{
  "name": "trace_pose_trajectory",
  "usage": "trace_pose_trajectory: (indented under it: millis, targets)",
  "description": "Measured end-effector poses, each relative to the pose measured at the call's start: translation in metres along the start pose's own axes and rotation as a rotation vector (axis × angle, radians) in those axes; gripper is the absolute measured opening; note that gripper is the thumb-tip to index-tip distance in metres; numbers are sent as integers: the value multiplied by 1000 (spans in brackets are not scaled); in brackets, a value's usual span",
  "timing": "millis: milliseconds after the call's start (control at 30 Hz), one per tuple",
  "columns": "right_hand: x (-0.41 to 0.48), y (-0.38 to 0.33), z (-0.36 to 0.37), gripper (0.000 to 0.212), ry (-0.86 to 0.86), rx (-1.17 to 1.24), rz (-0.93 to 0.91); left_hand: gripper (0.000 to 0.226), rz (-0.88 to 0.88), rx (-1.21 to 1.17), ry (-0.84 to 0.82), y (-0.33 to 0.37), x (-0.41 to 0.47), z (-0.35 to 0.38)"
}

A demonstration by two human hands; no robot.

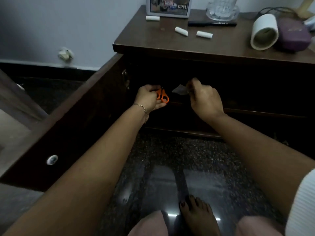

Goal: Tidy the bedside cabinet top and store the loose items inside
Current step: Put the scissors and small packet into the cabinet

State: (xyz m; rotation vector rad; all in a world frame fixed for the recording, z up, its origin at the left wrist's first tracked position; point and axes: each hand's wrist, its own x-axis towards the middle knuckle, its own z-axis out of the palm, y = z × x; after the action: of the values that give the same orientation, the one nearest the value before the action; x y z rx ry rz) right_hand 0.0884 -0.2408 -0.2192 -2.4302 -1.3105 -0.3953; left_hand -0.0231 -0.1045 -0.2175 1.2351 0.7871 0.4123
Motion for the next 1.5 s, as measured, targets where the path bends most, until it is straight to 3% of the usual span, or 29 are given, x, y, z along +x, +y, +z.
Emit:
trace_pose_trajectory:
  millis: [200,367,533,767,1033,1167,1333,1500]
  targets:
    - [12,10,18,36,-46,-62,40,31,54,309,231,-1,48,8]
    - [37,5,28,44,-195,-41,45,40,172,1003,190,12,68,11]
    - [58,1,53,42,-276,30,132,40,216,1263,176,16,77,8]
    - [72,0,70,51,-269,92,140,41,233,1347,143,17,83,-1]
    - [54,-6,54,48,-76,112,90,37,348,1299,136,14,65,-1]
    - [29,-16,35,43,49,89,20,41,515,1236,212,12,31,4]
    - [0,-34,1,39,230,35,-76,14,910,1021,325,28,-12,10]
    - [-15,-42,-43,34,365,83,-103,11,1091,903,326,62,-51,9]
